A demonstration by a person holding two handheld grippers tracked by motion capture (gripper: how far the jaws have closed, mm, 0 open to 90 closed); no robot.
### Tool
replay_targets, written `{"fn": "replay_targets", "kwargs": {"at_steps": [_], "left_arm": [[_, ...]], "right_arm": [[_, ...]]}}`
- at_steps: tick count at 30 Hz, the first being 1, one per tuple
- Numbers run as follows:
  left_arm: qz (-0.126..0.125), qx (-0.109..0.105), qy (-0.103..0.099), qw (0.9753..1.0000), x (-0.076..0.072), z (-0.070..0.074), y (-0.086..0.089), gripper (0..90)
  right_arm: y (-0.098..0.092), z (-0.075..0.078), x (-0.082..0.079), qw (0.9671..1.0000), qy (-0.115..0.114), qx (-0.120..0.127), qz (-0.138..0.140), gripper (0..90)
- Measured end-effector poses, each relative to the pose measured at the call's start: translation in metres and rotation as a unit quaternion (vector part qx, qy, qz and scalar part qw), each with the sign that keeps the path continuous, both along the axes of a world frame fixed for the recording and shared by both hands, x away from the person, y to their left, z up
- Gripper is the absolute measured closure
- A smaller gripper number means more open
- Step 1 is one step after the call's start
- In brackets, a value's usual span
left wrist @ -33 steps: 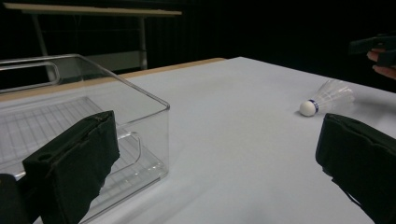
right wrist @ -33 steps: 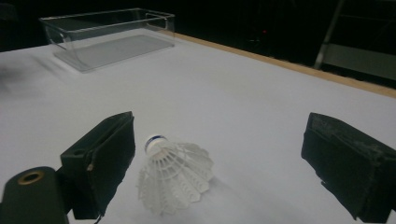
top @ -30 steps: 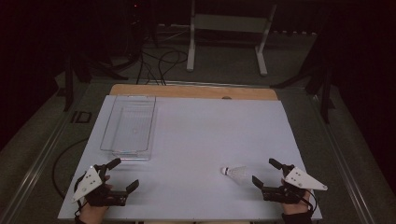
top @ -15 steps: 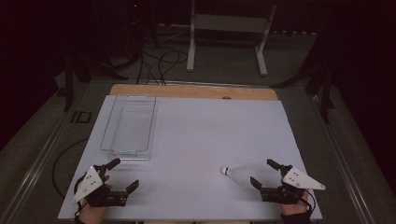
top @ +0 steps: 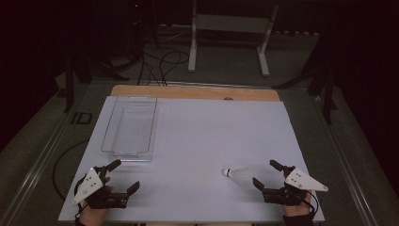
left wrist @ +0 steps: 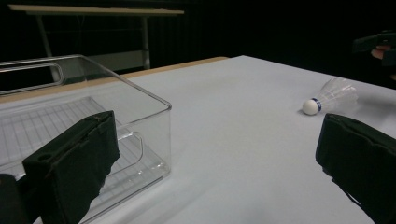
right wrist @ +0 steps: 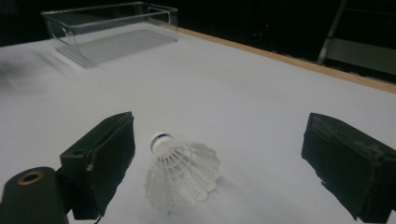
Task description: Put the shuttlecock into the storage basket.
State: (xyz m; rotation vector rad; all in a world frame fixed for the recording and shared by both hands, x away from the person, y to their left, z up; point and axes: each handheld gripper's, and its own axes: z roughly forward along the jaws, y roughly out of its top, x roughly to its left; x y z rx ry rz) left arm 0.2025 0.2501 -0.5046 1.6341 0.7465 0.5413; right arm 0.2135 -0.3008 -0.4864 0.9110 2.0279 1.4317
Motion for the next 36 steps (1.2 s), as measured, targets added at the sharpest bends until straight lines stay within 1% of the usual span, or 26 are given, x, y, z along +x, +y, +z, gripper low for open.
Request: {"fn": "replay_targets", "kwargs": {"at_steps": [1,2,4,5,7,9,10,13,14,17,18,19,20,22,23,24,27,29,31,33,34,35,36], "left_arm": [[-0.001,-0.001,0.001,1.0,0.0,0.0,0.0,0.2],[-0.002,-0.001,0.001,1.0,0.0,0.0,0.0,0.2],[-0.004,0.003,0.001,1.0,0.0,0.0,-0.001,0.2],[-0.004,0.003,0.001,1.0,0.0,0.0,-0.001,0.2],[-0.004,0.0,0.0,1.0,0.0,0.0,-0.001,0.2],[-0.004,0.002,0.0,1.0,-0.001,0.001,-0.001,0.2],[-0.005,0.004,-0.002,1.0,-0.001,0.001,-0.001,0.2],[-0.007,0.008,-0.006,0.9999,-0.002,0.002,-0.003,0.2],[-0.008,0.009,-0.007,0.9999,-0.002,0.002,-0.003,0.2],[-0.009,0.01,-0.006,0.9999,-0.002,0.002,-0.003,0.2],[-0.008,0.01,-0.006,0.9999,-0.002,0.002,-0.003,0.2],[-0.008,0.01,-0.006,0.9999,-0.002,0.002,-0.003,0.2],[-0.009,0.009,-0.006,0.9999,-0.001,0.002,-0.003,0.2],[-0.008,0.013,-0.007,0.9999,-0.002,0.003,-0.004,0.2],[-0.009,0.012,-0.008,0.9999,-0.002,0.003,-0.004,0.2],[-0.009,0.012,-0.007,0.9999,-0.002,0.003,-0.004,0.2],[-0.009,0.012,-0.008,0.9999,-0.002,0.003,-0.004,0.2],[-0.009,0.012,-0.007,0.9999,-0.002,0.003,-0.004,0.2],[-0.009,0.012,-0.007,0.9999,-0.001,0.003,-0.004,0.2],[-0.009,0.012,-0.007,0.9999,-0.001,0.003,-0.004,0.2],[-0.01,0.011,-0.007,0.9999,-0.001,0.003,-0.004,0.2],[-0.01,0.011,-0.007,0.9999,-0.001,0.003,-0.004,0.2],[-0.01,0.011,-0.007,0.9999,-0.001,0.003,-0.004,0.2]], "right_arm": [[0.0,0.0,0.0,1.0,0.002,-0.002,0.001,9.8],[0.001,0.002,0.0,0.9999,0.004,-0.01,-0.003,9.8],[0.002,0.005,-0.001,0.9999,0.013,-0.009,0.002,9.8],[0.002,0.007,-0.001,0.9999,0.011,-0.009,0.003,9.7],[0.003,0.01,-0.001,0.9998,0.016,-0.012,0.009,9.7],[0.004,0.014,-0.002,0.9996,0.016,-0.016,0.014,9.1],[0.005,0.017,-0.002,0.9995,0.015,-0.023,0.018,9.0],[0.005,0.025,-0.001,0.9991,0.016,-0.029,0.028,8.4],[0.003,0.029,0.0,0.9987,0.017,-0.035,0.031,8.1],[-0.002,0.036,0.003,0.9976,0.029,-0.045,0.043,8.1],[-0.004,0.038,0.005,0.9971,0.037,-0.044,0.049,8.1],[-0.005,0.039,0.005,0.9969,0.039,-0.047,0.049,8.1],[-0.007,0.04,0.006,0.9962,0.043,-0.055,0.052,8.1],[-0.009,0.042,0.007,0.9955,0.047,-0.064,0.051,8.1],[-0.01,0.042,0.008,0.9949,0.055,-0.065,0.055,8.0],[-0.01,0.042,0.008,0.9947,0.055,-0.069,0.053,8.0],[-0.01,0.042,0.01,0.9932,0.064,-0.078,0.059,8.0],[-0.01,0.042,0.012,0.9921,0.073,-0.08,0.064,8.0],[-0.011,0.042,0.012,0.9918,0.074,-0.081,0.065,8.0],[-0.011,0.042,0.013,0.9908,0.08,-0.084,0.07,8.0],[-0.012,0.043,0.015,0.9892,0.09,-0.084,0.08,8.1],[-0.012,0.044,0.016,0.9882,0.096,-0.088,0.082,8.2],[-0.012,0.044,0.016,0.9882,0.096,-0.088,0.082,8.2]]}}
